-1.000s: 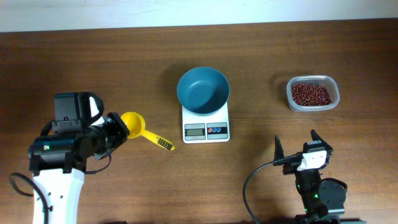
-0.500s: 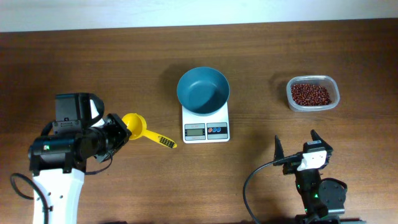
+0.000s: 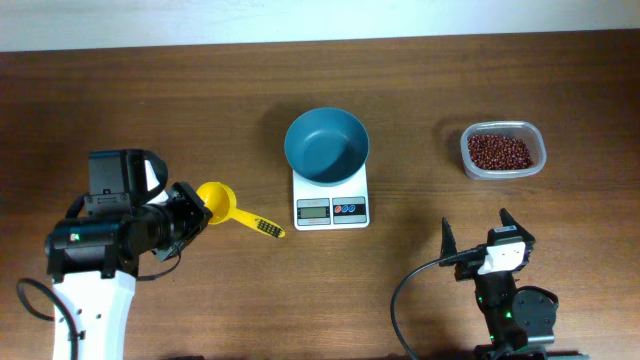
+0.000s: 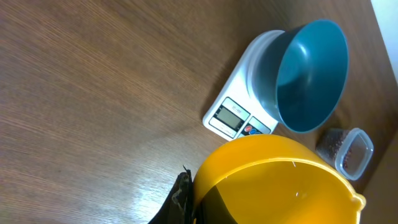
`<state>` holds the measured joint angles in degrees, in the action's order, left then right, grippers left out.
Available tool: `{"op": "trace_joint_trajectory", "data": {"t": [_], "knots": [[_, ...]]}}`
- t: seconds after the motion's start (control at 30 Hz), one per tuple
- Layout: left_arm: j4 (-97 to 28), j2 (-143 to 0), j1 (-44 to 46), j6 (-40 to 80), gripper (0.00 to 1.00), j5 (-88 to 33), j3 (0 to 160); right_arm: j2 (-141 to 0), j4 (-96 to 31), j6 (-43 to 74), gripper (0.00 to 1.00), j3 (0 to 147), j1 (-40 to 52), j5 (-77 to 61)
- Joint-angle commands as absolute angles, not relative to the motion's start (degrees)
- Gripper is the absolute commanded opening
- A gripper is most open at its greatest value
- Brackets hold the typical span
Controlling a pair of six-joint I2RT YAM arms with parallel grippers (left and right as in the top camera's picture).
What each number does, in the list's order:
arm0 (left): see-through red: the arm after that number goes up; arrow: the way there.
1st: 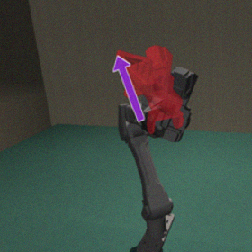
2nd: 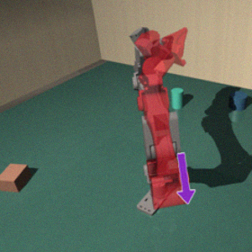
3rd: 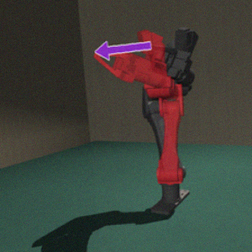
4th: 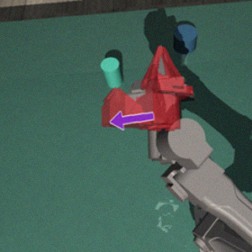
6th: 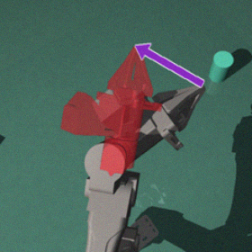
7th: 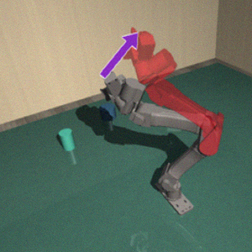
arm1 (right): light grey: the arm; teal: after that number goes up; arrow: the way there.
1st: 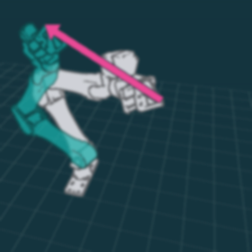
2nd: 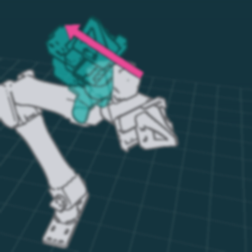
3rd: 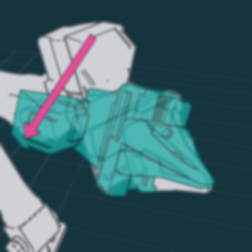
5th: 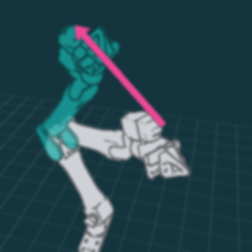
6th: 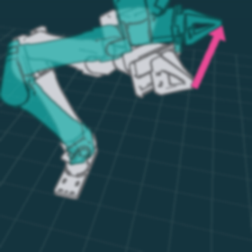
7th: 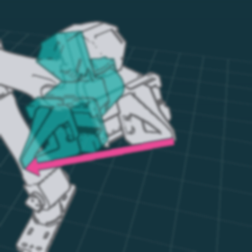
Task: Scoop item into bowl and weigh 50g on scale
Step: 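Lift the yellow scoop with the left gripper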
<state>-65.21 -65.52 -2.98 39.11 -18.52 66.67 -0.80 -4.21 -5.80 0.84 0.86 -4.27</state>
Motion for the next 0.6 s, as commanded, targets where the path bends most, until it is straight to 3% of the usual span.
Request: {"op": "trace_joint_trajectory", "data": {"t": [0.0,0.57], "knots": [[-65.3,-65.3,-3.2,39.9,0.00,-21.7,67.2,-0.3,-4.2,-5.6,0.99,0.3,1.2,-3.8],[-65.6,-65.3,-3.2,39.9,0.00,-22.7,67.2,-0.3,-4.2,-5.6,0.99,0.3,1.2,-3.8]]}}
